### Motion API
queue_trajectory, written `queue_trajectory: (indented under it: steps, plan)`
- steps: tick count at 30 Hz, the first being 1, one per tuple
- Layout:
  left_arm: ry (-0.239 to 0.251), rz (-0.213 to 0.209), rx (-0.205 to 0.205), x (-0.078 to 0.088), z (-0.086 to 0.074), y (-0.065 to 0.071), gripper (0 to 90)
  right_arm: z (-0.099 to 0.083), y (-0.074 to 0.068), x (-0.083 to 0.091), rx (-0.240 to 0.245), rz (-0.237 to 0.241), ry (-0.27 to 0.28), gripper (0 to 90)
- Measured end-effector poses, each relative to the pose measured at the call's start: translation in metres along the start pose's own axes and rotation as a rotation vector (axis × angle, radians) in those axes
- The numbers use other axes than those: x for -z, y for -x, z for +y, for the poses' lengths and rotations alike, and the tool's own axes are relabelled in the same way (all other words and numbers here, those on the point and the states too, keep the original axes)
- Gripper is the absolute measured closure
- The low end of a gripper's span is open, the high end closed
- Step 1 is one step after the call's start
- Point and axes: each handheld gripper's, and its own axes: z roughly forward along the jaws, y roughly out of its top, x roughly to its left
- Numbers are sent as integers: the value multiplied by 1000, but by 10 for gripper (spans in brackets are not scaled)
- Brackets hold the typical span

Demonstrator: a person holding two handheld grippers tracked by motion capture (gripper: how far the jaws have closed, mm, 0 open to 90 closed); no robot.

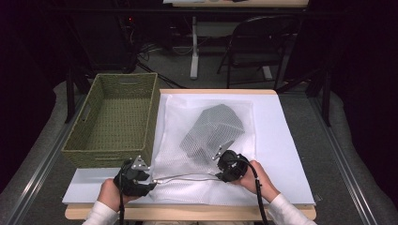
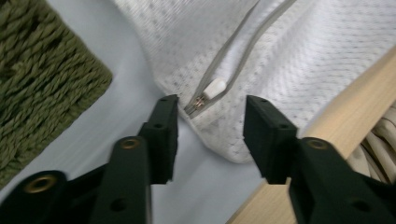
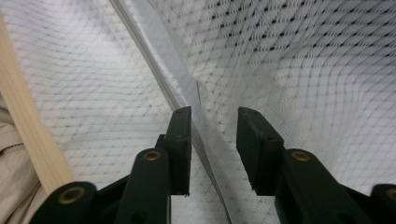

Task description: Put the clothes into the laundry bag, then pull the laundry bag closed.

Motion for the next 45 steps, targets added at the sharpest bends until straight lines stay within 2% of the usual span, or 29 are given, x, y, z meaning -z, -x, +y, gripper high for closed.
queue_trajectory:
  steps: [3,7,9,11,16,19,20,23,29,33,35,38,43,45]
  plan:
    - [8,-13,11,0,-1,-3,463,2,-2,3,16,-6,23,580]
    - [27,-25,13,0,2,-7,392,1,1,3,2,15,27,428]
    - [22,-34,16,-2,3,-9,344,-1,1,4,0,25,24,375]
    - [19,-46,26,-4,4,-10,320,-1,1,4,1,33,30,335]
    - [27,-38,27,-8,10,-11,299,0,-4,3,2,47,39,240]
    - [18,-39,30,-11,12,-14,298,1,-4,3,1,45,67,235]
    - [23,-42,45,-12,12,-15,300,1,-4,3,3,43,64,233]
    - [24,-42,54,-13,12,-17,302,2,-6,1,-1,47,58,222]
    - [27,-39,74,-15,13,-20,288,5,-11,-2,32,55,48,214]
    - [33,-33,99,-17,14,-22,256,6,-14,-4,37,69,37,210]
    - [39,-53,112,-19,14,-24,224,7,-15,-5,36,73,38,208]
    - [44,-57,135,-21,14,-27,190,9,-16,-7,43,65,33,218]
    - [61,-74,157,-25,13,-29,261,11,-16,-8,52,58,35,225]
    - [74,-66,155,-25,14,-29,303,11,-17,-8,56,58,36,225]
